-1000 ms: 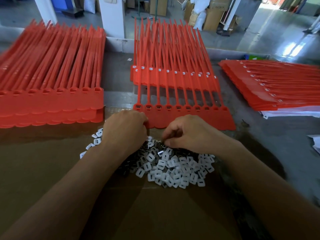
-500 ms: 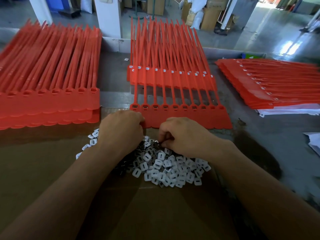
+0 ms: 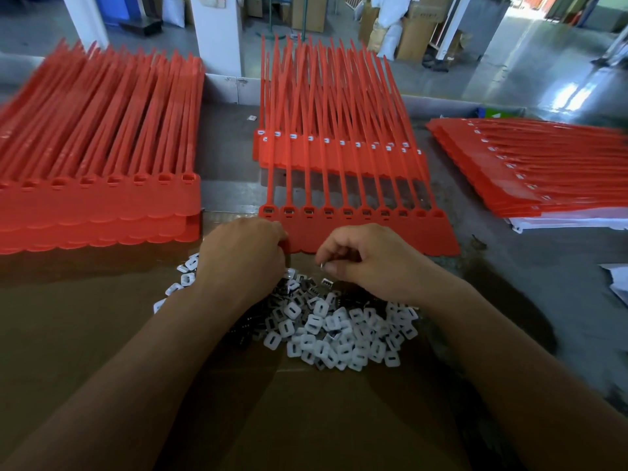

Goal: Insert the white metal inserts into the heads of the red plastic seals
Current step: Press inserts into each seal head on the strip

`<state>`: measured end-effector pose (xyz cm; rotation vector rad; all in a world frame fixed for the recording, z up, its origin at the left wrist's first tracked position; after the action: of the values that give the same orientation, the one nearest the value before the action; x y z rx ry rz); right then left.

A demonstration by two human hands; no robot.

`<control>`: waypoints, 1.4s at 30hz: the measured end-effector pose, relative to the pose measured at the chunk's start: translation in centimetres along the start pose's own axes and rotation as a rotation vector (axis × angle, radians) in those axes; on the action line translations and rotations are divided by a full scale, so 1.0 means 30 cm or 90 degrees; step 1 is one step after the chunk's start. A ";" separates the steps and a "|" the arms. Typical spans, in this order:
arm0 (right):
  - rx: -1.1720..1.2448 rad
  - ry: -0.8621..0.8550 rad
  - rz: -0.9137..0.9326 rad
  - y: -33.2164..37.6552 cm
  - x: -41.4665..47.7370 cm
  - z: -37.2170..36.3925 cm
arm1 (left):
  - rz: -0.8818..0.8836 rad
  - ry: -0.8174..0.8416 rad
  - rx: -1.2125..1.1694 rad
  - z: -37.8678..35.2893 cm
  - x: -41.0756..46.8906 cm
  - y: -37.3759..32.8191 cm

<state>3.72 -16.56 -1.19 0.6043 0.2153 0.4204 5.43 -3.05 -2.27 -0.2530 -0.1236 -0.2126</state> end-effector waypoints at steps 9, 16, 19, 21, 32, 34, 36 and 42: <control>0.020 -0.041 0.004 -0.020 -0.007 0.008 | -0.002 0.001 -0.008 0.003 0.000 -0.001; 0.018 -0.020 0.016 -0.012 -0.010 -0.010 | -0.002 -0.002 -0.007 0.006 -0.001 -0.002; 0.016 -0.015 0.019 -0.011 -0.010 -0.012 | -0.004 -0.005 -0.005 0.003 -0.002 0.000; 0.017 -0.012 0.012 -0.011 -0.010 -0.012 | -0.006 -0.007 -0.006 0.001 -0.001 0.001; 0.036 -0.037 -0.005 -0.024 -0.012 0.002 | -0.004 -0.017 -0.012 0.000 0.002 0.001; 0.046 -0.052 -0.014 -0.026 -0.014 0.010 | -0.003 -0.016 -0.013 0.001 0.002 0.002; 0.050 -0.066 -0.020 -0.028 -0.016 0.018 | -0.005 -0.015 -0.013 0.000 0.002 0.001; 0.064 -0.083 -0.050 -0.042 -0.019 0.029 | -0.009 -0.017 -0.010 -0.001 0.001 0.004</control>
<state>3.90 -18.18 -1.19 0.7177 0.1353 0.2943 5.49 -2.95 -2.32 -0.2709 -0.1501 -0.2247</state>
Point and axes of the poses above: each hand's wrist, its own x-axis towards the middle knuckle, its own z-axis out of the back of the hand, y = z × x, the point moved 5 cm from there along x, towards the middle knuckle, and after that the axes turned 4 degrees about -x, right-handed, at the moved point
